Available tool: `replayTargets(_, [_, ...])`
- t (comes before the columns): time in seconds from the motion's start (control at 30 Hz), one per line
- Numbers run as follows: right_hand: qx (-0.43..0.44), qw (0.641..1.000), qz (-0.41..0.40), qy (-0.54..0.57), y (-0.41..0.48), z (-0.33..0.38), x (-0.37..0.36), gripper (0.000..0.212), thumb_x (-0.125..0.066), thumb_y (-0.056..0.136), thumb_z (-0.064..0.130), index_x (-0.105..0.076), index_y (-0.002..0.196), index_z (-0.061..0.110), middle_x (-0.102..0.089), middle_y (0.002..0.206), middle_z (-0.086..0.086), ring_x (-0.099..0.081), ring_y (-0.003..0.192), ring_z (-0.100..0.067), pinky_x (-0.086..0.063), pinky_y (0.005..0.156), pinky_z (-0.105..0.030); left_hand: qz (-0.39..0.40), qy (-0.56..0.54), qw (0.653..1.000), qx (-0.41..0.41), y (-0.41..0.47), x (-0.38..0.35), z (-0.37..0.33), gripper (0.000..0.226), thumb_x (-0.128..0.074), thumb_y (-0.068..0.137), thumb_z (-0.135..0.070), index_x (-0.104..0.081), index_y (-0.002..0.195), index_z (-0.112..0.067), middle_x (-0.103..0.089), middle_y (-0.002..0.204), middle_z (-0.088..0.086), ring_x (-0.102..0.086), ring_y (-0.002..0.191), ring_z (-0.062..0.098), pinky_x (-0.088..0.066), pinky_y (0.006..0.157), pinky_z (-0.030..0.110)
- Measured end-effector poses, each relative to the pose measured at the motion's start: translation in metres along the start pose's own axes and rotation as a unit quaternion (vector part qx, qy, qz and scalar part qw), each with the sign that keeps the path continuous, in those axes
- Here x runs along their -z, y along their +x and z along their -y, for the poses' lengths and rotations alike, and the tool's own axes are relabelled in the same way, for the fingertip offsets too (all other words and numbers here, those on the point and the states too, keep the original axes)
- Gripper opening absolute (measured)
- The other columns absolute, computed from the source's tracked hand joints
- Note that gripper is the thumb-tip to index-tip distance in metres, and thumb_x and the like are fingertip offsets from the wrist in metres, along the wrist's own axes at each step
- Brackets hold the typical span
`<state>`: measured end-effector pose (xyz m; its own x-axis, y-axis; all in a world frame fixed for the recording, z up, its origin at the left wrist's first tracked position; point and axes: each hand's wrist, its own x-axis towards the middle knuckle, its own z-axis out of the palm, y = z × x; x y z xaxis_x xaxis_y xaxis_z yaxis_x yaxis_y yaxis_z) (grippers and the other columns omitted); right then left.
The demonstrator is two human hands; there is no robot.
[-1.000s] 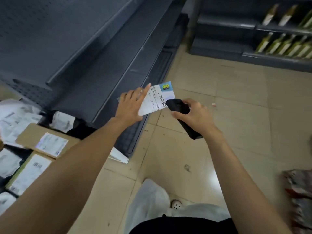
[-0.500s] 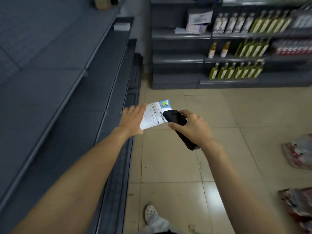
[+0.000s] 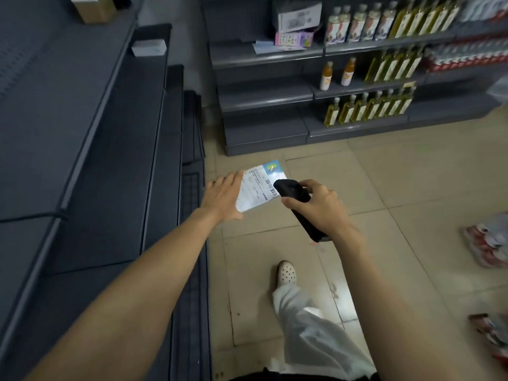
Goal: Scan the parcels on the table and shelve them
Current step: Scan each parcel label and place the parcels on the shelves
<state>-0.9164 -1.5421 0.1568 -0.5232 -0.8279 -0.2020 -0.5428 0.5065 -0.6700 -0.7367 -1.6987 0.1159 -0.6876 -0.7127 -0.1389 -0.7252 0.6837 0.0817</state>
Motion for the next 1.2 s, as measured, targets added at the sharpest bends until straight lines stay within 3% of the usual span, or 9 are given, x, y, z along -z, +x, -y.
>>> replayTargets(0.1, [0.02, 1.0, 0.004, -0.001, 0.085, 0.018, 0.005, 0.063, -0.07, 0.078, 0.058, -0.056, 0.133, 0.03, -0.068, 0.12, 0.0, -0.062, 0.109, -0.025, -0.05, 0.084, -0.035, -0.012, 0.022, 0.999, 0.024, 0.079, 0.026, 0.025, 0.123, -0.086, 0.063, -0.042, -0.008, 0.155, -0.016, -0.031, 0.152, 0.004, -0.037, 0.132, 0.028, -0.033, 0.105, 0.046])
replayTargets(0.27, [0.059, 0.998, -0.017, 0.002, 0.233, 0.064, 0.038, 0.065, -0.069, 0.077, 0.061, -0.057, 0.133, 0.03, -0.069, 0.118, -0.001, -0.064, 0.106, -0.025, -0.053, 0.087, -0.039, -0.038, 0.001, 0.997, 0.069, 0.212, 0.077, 0.061, 0.128, -0.086, 0.063, -0.046, -0.004, 0.156, -0.013, -0.025, 0.155, 0.007, -0.035, 0.135, 0.031, -0.031, 0.108, 0.048])
replayTargets(0.4, [0.081, 0.996, -0.027, 0.019, 0.326, 0.098, 0.046, 0.065, -0.068, 0.079, 0.061, -0.057, 0.133, 0.026, -0.069, 0.118, -0.001, -0.064, 0.107, -0.026, -0.053, 0.089, -0.04, -0.05, -0.031, 0.991, 0.119, 0.282, 0.078, 0.098, 0.128, -0.086, 0.065, -0.046, -0.003, 0.156, -0.013, -0.025, 0.156, 0.009, -0.034, 0.135, 0.032, -0.031, 0.108, 0.049])
replayTargets(0.63, [0.097, 0.992, 0.08, -0.018, 0.45, 0.137, -0.008, 0.063, -0.07, 0.079, 0.057, -0.057, 0.133, 0.028, -0.069, 0.118, -0.001, -0.064, 0.106, -0.025, -0.053, 0.083, -0.036, -0.027, -0.066, 0.975, 0.213, 0.366, 0.065, 0.181, 0.129, -0.083, 0.067, -0.05, 0.002, 0.156, -0.013, -0.024, 0.154, 0.009, -0.033, 0.136, 0.031, -0.027, 0.109, 0.047])
replayTargets(0.77, [0.1, 0.987, 0.111, -0.059, 0.527, 0.167, -0.032, 0.067, -0.07, 0.082, 0.057, -0.053, 0.139, 0.028, -0.068, 0.122, -0.002, -0.064, 0.108, -0.025, -0.041, 0.075, -0.028, -0.046, -0.088, 0.964, 0.245, 0.427, 0.062, 0.23, 0.129, -0.083, 0.068, -0.046, 0.005, 0.156, -0.015, -0.022, 0.155, 0.008, -0.031, 0.136, 0.03, -0.027, 0.109, 0.046])
replayTargets(0.97, [0.113, 0.981, 0.129, -0.096, 0.661, 0.244, -0.066, 0.067, -0.069, 0.08, 0.061, -0.054, 0.137, 0.029, -0.068, 0.122, -0.002, -0.064, 0.108, -0.026, -0.05, 0.081, -0.035, -0.024, -0.103, 0.961, 0.256, 0.524, 0.062, 0.32, 0.113, -0.077, 0.072, -0.054, -0.005, 0.156, -0.029, -0.029, 0.149, 0.009, -0.037, 0.127, 0.031, -0.03, 0.102, 0.046])
replayTargets(1.07, [0.119, 0.98, 0.129, -0.098, 0.716, 0.275, -0.081, 0.066, -0.069, 0.08, 0.06, -0.054, 0.137, 0.028, -0.068, 0.124, -0.003, -0.063, 0.111, -0.028, -0.053, 0.088, -0.04, -0.037, -0.128, 0.945, 0.298, 0.568, 0.067, 0.361, 0.106, -0.075, 0.072, -0.056, -0.011, 0.154, -0.034, -0.029, 0.148, 0.008, -0.037, 0.127, 0.033, -0.03, 0.103, 0.046])
replayTargets(1.2, [0.135, 0.973, 0.151, -0.114, 0.773, 0.302, -0.102, 0.064, -0.068, 0.082, 0.057, -0.054, 0.136, 0.026, -0.069, 0.122, -0.005, -0.065, 0.106, -0.028, -0.055, 0.086, -0.042, -0.043, -0.172, 0.921, 0.346, 0.615, 0.07, 0.393, 0.107, -0.077, 0.071, -0.054, -0.01, 0.153, -0.036, -0.026, 0.148, 0.011, -0.033, 0.13, 0.034, -0.029, 0.105, 0.048])
